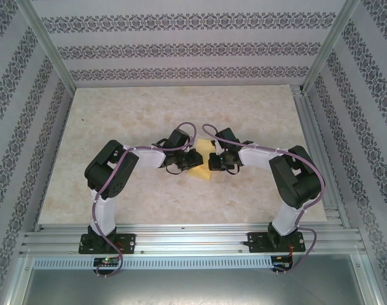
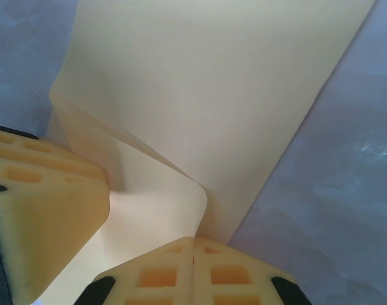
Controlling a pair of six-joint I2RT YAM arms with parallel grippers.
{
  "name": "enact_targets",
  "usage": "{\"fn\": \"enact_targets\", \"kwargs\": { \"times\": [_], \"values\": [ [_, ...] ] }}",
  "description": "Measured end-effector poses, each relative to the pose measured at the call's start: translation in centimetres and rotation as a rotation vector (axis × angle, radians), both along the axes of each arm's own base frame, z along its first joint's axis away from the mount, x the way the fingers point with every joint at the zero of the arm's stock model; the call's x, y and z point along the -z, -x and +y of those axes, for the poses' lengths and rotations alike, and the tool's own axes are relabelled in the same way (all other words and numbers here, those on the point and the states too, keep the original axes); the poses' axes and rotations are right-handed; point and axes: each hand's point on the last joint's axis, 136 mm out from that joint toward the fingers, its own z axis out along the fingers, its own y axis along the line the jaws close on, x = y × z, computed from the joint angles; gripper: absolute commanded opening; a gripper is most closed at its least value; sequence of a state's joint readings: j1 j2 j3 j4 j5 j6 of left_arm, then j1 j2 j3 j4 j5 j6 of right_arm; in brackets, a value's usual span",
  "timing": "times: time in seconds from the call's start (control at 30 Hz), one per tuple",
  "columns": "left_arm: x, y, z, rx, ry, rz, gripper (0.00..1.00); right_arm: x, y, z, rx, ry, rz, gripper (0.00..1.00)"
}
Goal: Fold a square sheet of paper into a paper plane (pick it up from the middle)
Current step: Fold the triangle a second time at the center of the table.
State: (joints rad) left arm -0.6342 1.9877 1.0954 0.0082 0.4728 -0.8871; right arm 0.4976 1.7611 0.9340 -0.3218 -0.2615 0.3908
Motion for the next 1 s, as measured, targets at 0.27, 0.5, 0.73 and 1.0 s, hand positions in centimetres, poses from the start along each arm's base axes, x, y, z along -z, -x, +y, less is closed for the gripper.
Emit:
{"fn": "enact_targets", "kwargs": {
  "times": [0.27,0.5,0.73,1.0],
  "values": [
    [-2.0,0.0,0.0,-0.002,0.009,-0.027,0.23,0.0,0.0,0.0,0.0,0.0,0.001,0.04],
    [-3.0,-0.6,0.0,-0.012,0.013,-0.054,0.18,0.0,0.0,0.0,0.0,0.0,0.001,0.04],
    [-1.6,-1.1,0.3,-0.035,-0.026,-0.05,0.18,0.1,0.0,0.0,0.0,0.0,0.002,0.04],
    [0.4,-1.1,0.8,-0.045,-0.068,-0.032,0.18,0.0,-0.1,0.3,-0.005,0.0,0.001,0.04]
  ]
}}
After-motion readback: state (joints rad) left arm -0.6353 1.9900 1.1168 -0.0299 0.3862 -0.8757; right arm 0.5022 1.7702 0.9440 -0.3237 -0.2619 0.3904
